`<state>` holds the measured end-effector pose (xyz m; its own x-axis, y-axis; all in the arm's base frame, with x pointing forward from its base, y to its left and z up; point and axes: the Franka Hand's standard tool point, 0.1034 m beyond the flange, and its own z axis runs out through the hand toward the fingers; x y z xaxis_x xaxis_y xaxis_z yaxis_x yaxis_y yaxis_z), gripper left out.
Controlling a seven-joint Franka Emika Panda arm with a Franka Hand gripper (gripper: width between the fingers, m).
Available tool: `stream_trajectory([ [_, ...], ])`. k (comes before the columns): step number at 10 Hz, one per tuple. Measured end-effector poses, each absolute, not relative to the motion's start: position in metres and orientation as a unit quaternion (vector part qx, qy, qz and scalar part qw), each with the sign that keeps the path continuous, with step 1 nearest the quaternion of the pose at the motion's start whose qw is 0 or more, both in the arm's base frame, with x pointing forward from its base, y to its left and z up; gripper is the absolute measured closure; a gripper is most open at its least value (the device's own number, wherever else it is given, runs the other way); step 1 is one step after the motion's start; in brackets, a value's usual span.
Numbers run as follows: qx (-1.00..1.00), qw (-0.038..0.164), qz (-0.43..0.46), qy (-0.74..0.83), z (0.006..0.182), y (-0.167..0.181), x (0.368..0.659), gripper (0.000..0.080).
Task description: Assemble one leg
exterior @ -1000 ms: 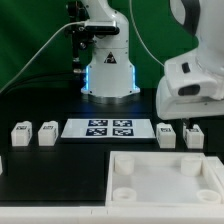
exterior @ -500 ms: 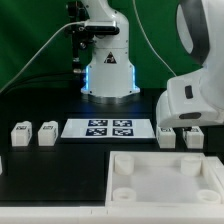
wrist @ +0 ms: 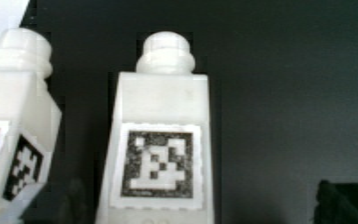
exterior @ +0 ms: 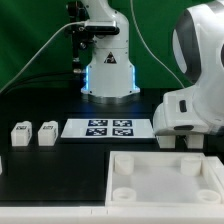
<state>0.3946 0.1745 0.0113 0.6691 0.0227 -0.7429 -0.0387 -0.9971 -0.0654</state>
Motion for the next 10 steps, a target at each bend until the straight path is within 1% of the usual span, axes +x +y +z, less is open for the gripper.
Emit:
stream_trajectory([
  [2,-0.913,0.038,0.407,0.005,0.0111,0.1741,0.3947,0.0151],
  [3,-0.913,0.038,0.407,0.005,0.0111,0.1741,0.3946,0.0241],
  [4,-0.913,0.038,0.407,0.005,0.0111,0.174,0.3946,0.0241],
  [5,-0.913,0.038,0.407,0.005,0.0111,0.174,0.3946,0.0425],
  [6,-0.913,0.038,0.407,0.005,0.0112,0.174,0.3946,0.0508],
  [10,-0.913,0.038,0.407,0.005,0.0112,0.174,0.3947,0.0508],
])
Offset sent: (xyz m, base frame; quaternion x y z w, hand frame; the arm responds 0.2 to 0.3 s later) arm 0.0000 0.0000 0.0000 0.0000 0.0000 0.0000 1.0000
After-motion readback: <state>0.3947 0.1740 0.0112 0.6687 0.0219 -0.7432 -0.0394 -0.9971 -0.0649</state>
